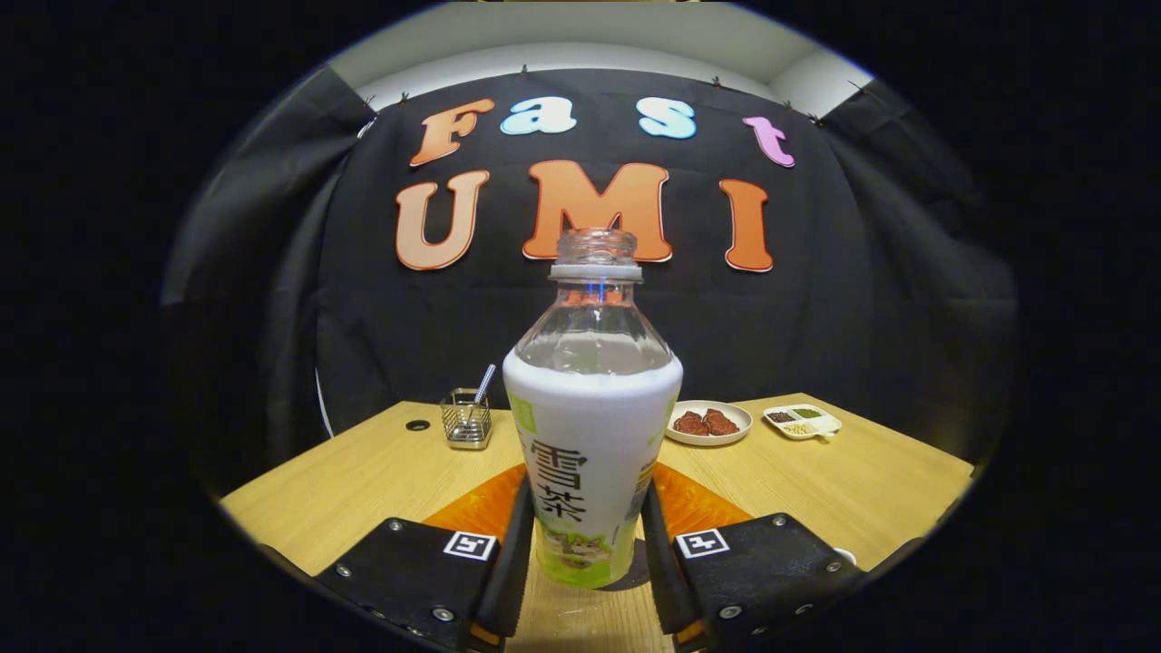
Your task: Take the bottle from table, then pour the juice into the cup, finally place the bottle on the coaster
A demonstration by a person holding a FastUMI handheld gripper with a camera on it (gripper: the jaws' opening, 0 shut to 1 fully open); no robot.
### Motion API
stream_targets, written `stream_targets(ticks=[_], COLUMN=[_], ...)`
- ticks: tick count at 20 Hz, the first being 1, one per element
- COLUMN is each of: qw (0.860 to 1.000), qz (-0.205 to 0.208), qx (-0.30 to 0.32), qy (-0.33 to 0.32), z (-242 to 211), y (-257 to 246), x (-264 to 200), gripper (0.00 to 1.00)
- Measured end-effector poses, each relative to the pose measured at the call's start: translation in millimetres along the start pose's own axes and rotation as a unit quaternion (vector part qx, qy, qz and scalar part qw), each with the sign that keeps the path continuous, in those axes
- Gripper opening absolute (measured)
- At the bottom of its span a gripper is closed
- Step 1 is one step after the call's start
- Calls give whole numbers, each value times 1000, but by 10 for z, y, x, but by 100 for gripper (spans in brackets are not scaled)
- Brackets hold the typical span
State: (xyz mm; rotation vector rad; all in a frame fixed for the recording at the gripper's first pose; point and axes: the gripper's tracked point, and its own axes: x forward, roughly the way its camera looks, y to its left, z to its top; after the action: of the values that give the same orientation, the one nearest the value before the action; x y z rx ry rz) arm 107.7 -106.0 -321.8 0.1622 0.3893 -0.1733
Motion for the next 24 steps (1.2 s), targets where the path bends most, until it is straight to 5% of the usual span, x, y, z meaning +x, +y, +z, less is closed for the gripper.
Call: stream_targets(ticks=[15, 22, 24], qw=[997, 997, 997], qz=[-14, -18, -16], qx=[-26, 4, 8], qy=[72, 75, 73], z=[-620, -706, -661], y=[-111, -166, -124], x=[556, 577, 529], gripper=[58, 68, 82])
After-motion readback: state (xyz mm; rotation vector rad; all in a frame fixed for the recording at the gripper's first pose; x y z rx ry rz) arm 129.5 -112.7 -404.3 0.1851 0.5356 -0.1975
